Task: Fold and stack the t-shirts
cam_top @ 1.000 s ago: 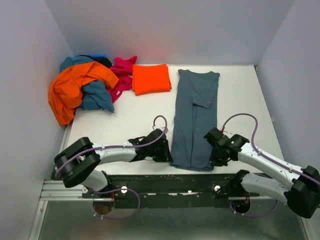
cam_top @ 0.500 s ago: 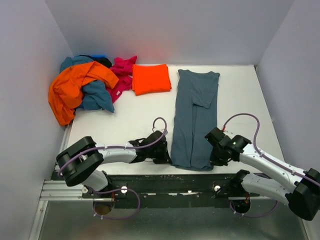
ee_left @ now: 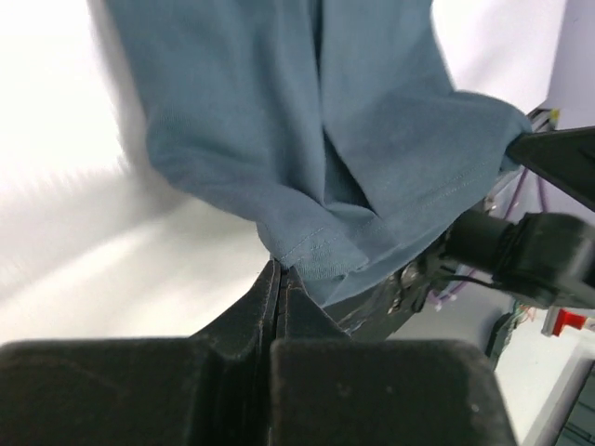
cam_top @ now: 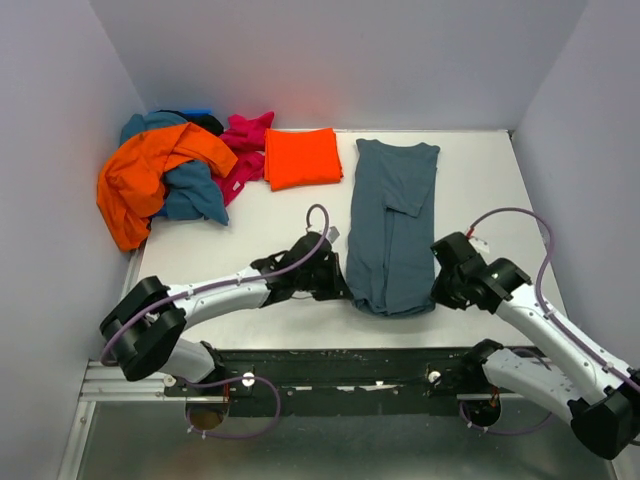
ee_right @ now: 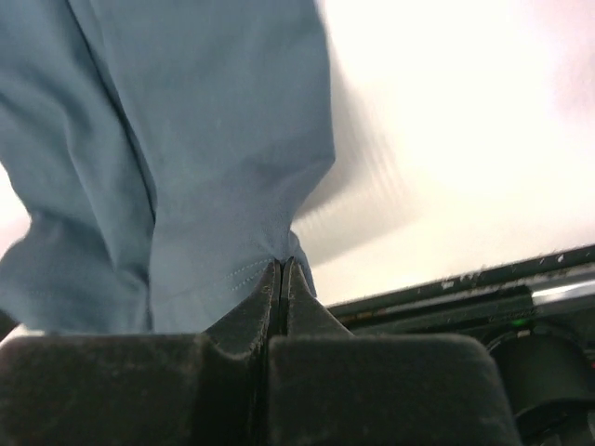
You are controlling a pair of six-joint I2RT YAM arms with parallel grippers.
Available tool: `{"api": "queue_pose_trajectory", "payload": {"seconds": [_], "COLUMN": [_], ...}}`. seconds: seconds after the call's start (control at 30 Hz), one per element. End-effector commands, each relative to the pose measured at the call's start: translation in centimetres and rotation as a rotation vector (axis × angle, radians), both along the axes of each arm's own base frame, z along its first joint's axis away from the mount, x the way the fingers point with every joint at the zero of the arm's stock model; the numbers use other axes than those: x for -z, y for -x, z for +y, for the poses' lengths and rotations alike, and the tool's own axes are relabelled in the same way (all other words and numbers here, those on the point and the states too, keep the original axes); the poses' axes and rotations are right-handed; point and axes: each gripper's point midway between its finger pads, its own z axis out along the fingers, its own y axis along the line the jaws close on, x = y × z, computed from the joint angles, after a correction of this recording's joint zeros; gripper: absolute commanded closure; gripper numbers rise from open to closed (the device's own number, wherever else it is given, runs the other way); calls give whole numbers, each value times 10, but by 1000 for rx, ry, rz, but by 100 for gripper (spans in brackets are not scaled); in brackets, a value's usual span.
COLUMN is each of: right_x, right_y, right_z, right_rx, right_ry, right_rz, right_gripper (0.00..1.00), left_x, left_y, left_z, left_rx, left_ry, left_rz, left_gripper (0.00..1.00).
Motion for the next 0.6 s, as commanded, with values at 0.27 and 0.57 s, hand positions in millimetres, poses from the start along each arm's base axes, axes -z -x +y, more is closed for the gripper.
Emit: {"api": "queue_pose_trajectory", "payload": {"seconds": [0.27, 0.57], "right_x": [-35, -27], "right_y": [-122, -199], "right_z": [-27, -37], "right_rx": [35, 51], "right_ry": [16, -1], "right_rz": [-119, -85], "right_gripper": [99, 99], "left_x": [-51, -41], "left_y": [-150, -226], "left_z": [-7, -5], "left_rx": [-123, -202], "left_ry": [-7, -32], "left_rz": [-162, -169], "left_gripper": [100, 100]}}
